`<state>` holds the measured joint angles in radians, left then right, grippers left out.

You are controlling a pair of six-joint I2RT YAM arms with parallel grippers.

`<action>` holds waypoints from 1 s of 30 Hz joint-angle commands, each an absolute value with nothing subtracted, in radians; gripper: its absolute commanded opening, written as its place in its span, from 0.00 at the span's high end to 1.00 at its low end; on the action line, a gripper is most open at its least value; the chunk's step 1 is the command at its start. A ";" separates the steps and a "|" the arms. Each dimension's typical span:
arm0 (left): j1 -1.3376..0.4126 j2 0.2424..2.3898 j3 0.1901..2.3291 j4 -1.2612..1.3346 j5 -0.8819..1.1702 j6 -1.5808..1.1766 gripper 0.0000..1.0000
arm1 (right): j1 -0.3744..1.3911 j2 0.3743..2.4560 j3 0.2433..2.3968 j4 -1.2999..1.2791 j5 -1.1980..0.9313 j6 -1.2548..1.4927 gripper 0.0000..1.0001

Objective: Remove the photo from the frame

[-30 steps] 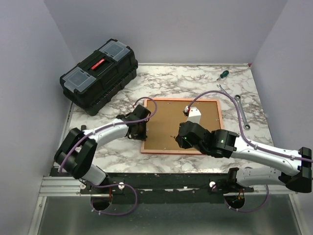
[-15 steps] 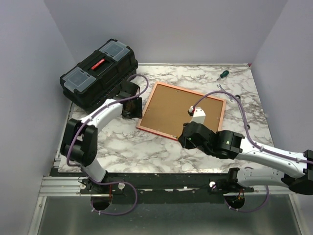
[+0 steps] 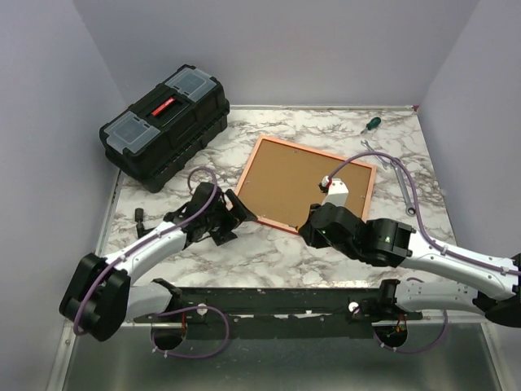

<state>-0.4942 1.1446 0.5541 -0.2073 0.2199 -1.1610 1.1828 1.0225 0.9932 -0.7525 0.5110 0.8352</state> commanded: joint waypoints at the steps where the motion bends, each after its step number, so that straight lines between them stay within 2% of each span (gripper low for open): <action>1: -0.583 1.219 0.669 -0.202 0.143 -1.399 0.03 | 1.184 0.987 0.991 -0.768 0.558 0.862 0.99; 5: -0.630 1.271 0.717 -0.308 0.019 -1.581 0.11 | 1.184 0.954 0.990 -0.797 0.574 0.888 0.99; 9: -0.641 1.443 0.859 -0.477 0.049 -1.676 0.18 | 1.184 0.931 0.978 -0.799 0.575 0.900 0.99; 16: -0.699 1.604 0.899 -0.394 0.097 -1.776 0.23 | 1.184 0.960 0.997 -0.800 0.563 0.897 0.99; 19: -0.711 1.666 0.896 -0.360 0.116 -1.802 0.35 | 1.184 0.966 0.990 -0.782 0.561 0.891 0.99; 24: -0.724 1.682 0.875 -0.342 0.055 -1.745 0.68 | 1.185 0.988 0.997 -0.777 0.552 0.886 0.99; 27: -0.723 1.694 0.904 -0.410 0.008 -1.666 0.84 | 1.185 0.995 0.986 -0.756 0.542 0.882 0.99; 29: -0.721 1.693 0.900 -0.435 -0.028 -1.630 0.86 | 1.185 1.001 0.980 -0.744 0.535 0.878 0.99; 30: -0.717 1.687 0.891 -0.428 -0.037 -1.608 0.82 | 1.185 1.007 0.979 -0.743 0.533 0.876 0.99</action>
